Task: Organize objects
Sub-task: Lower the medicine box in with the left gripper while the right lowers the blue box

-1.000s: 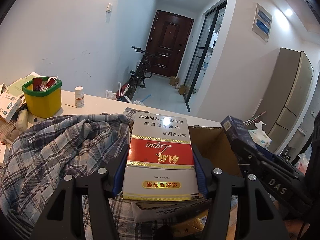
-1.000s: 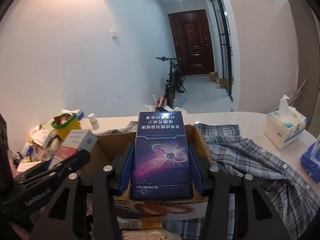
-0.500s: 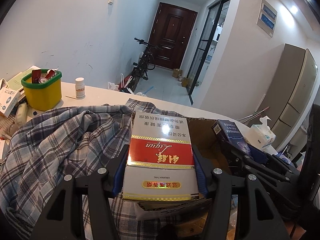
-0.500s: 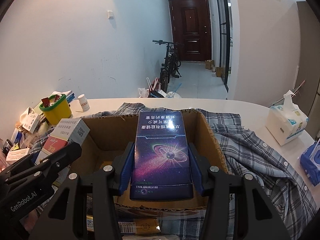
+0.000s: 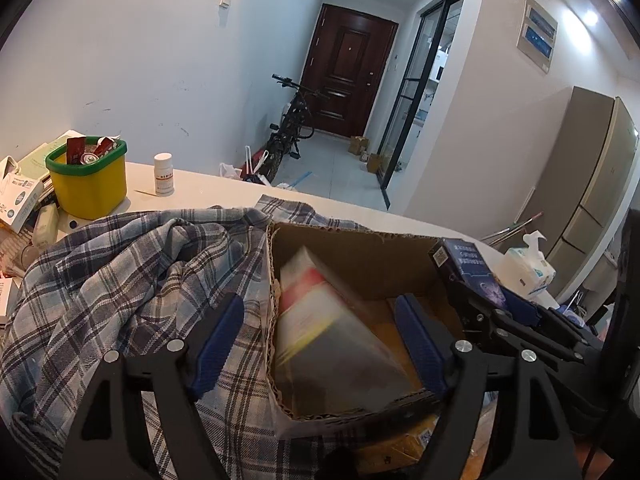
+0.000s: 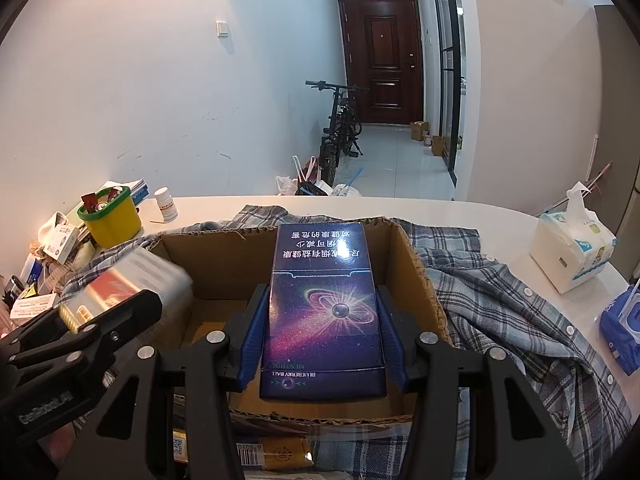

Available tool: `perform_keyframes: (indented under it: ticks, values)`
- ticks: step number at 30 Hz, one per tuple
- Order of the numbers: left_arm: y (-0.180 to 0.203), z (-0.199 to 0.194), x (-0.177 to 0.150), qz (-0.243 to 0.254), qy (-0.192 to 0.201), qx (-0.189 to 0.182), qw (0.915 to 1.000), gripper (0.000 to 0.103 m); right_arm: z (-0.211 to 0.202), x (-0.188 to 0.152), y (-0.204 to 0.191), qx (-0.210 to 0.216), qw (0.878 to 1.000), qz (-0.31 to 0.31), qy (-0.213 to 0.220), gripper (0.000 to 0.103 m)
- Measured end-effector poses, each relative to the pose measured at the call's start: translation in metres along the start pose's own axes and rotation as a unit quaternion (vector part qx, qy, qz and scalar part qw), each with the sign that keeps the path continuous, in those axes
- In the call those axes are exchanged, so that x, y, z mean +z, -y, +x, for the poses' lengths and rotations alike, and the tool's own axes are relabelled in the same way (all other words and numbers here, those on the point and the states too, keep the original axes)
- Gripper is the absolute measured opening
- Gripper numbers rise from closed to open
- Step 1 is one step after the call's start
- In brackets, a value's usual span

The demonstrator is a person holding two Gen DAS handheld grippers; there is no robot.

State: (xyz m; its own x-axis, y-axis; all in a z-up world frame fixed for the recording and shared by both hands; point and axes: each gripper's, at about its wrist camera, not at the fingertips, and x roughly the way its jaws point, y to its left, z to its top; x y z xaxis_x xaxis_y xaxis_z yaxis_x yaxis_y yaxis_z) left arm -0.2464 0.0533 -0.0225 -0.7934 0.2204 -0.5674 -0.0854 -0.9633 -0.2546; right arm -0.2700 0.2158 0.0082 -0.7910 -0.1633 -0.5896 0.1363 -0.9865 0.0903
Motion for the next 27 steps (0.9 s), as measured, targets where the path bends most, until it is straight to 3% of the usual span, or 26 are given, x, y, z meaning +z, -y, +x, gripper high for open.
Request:
perform_keyframes:
  ticks: [10,20,27]
  values:
    - [0.003,-0.015,0.005,0.017,0.035,0.022,0.9990,0.086,-0.002,0.001,-0.001,0.000,1.000,0.001,0.005,0.049]
    - [-0.004,-0.014,0.005,-0.004,0.025,0.018,0.9995,0.086,0.002,0.001,-0.001,-0.002,1.000,-0.004,0.002,0.050]
    - [-0.006,-0.018,0.007,-0.010,0.030,0.017,0.9994,0.086,-0.002,0.001,0.002,0.004,1.000,-0.001,0.007,0.057]
